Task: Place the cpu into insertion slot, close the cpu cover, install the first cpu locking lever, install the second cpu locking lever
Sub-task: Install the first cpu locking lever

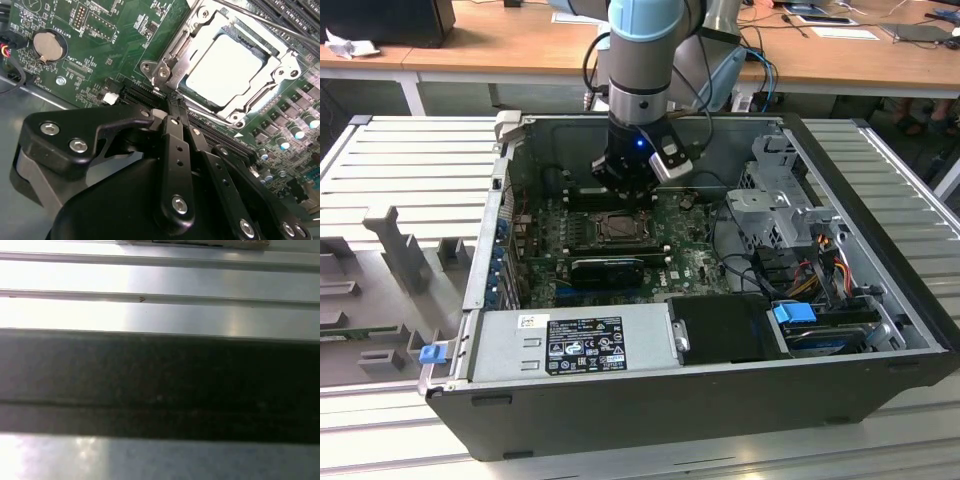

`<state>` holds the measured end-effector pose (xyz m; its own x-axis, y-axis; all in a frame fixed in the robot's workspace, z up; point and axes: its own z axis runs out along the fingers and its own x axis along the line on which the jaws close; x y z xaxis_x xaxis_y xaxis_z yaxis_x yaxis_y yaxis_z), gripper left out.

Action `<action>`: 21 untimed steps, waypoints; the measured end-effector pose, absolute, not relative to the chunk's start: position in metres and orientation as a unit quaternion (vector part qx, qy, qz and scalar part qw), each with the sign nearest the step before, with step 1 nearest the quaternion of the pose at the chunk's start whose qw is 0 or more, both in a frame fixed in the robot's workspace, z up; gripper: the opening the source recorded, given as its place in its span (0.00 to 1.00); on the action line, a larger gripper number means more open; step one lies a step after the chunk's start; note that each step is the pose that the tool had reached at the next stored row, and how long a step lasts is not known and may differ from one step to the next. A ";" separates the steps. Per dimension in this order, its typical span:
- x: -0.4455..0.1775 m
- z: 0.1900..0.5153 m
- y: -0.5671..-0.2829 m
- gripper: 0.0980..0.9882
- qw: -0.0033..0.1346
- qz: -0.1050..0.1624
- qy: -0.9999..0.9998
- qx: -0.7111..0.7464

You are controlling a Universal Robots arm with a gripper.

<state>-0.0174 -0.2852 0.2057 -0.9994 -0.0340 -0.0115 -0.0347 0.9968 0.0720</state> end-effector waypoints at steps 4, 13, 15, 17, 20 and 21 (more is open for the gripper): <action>-0.017 0.204 -0.285 0.01 0.005 0.026 0.999 -0.017; -0.017 0.201 -0.285 0.01 0.005 0.034 0.999 -0.017; -0.017 0.204 -0.285 0.01 0.005 0.035 0.999 -0.017; -0.017 0.213 -0.285 0.01 0.005 0.034 0.999 -0.017; -0.017 0.215 -0.287 0.01 0.005 0.034 0.999 -0.017; -0.017 0.215 -0.288 0.01 0.005 0.034 0.999 -0.017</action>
<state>-0.0172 -0.2876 0.2153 -0.9994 -0.0341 -0.0113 -0.0348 0.9970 0.0685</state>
